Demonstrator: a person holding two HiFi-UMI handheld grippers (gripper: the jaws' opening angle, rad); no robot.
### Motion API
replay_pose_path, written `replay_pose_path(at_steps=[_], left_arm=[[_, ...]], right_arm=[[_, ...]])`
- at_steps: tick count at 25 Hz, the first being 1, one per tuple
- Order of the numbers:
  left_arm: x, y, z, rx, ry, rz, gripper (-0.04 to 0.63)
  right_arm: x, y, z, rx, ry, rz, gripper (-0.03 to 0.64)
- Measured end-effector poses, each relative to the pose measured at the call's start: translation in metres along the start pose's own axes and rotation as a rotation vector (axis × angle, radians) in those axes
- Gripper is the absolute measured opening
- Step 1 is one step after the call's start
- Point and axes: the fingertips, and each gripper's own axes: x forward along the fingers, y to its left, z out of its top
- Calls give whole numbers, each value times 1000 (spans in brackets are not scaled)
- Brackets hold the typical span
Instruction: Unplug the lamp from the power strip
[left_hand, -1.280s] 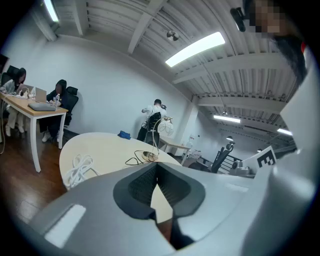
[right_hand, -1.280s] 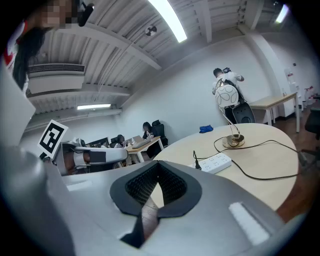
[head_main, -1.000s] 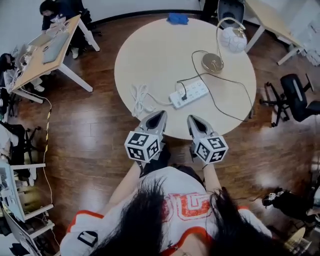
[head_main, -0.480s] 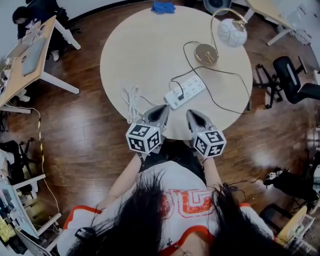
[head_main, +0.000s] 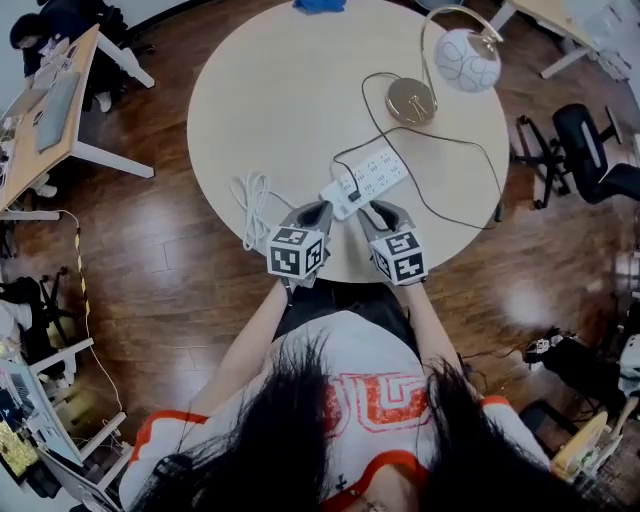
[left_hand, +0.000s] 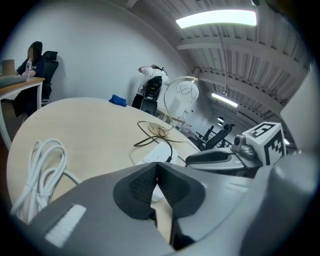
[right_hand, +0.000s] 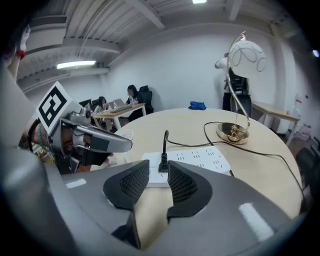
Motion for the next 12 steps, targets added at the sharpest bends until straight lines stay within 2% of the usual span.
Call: replay_pose_path(at_steps=[5,7,10,12], left_arm=[[20,9,-10,34,80,61,0],[29,11,-13,54,108,83,1],[38,21,-21,41,151,135,0],[41,27,-24,36,178,165,0]], right_arm=[[38,0,-2,-172,113,54,149],[47,1,-2,-196,133,70,147],[54,3,-3,-209,139,91,101],[54,4,-3,-210,132,101,95]])
